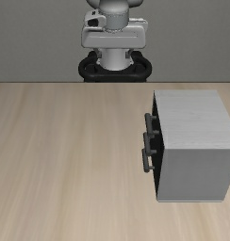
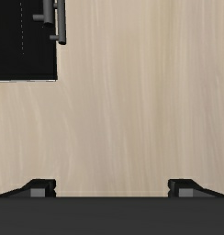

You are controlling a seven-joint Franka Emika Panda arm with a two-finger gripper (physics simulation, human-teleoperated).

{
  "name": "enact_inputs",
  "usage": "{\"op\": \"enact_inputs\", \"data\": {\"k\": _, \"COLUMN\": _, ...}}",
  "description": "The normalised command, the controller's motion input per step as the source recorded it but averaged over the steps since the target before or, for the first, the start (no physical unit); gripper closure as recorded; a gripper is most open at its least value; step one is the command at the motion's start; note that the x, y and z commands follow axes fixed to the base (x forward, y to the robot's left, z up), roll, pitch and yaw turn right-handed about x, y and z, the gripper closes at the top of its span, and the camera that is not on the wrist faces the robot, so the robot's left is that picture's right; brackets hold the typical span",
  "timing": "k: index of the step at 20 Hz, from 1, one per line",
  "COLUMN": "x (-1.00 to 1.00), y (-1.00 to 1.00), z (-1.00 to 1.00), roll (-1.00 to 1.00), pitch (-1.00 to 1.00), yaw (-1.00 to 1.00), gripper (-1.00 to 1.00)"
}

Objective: Open the top layer of the cabinet

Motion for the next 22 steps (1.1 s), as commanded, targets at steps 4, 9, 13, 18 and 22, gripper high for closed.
{"op": "enact_inputs", "data": {"k": 4, "x": 1.0, "y": 0.0, "z": 0.0, "roll": 0.0, "pitch": 0.0, "yaw": 0.0, "gripper": -1.0}}
{"op": "enact_inputs", "data": {"k": 9, "x": 1.0, "y": 0.0, "z": 0.0, "roll": 0.0, "pitch": 0.0, "yaw": 0.0, "gripper": -1.0}}
{"op": "enact_inputs", "data": {"k": 13, "x": 1.0, "y": 0.0, "z": 0.0, "roll": 0.0, "pitch": 0.0, "yaw": 0.0, "gripper": -1.0}}
{"op": "enact_inputs", "data": {"k": 18, "x": 1.0, "y": 0.0, "z": 0.0, "roll": 0.0, "pitch": 0.0, "yaw": 0.0, "gripper": -1.0}}
{"op": "enact_inputs", "data": {"k": 22, "x": 1.0, "y": 0.0, "z": 0.0, "roll": 0.0, "pitch": 0.0, "yaw": 0.0, "gripper": -1.0}}
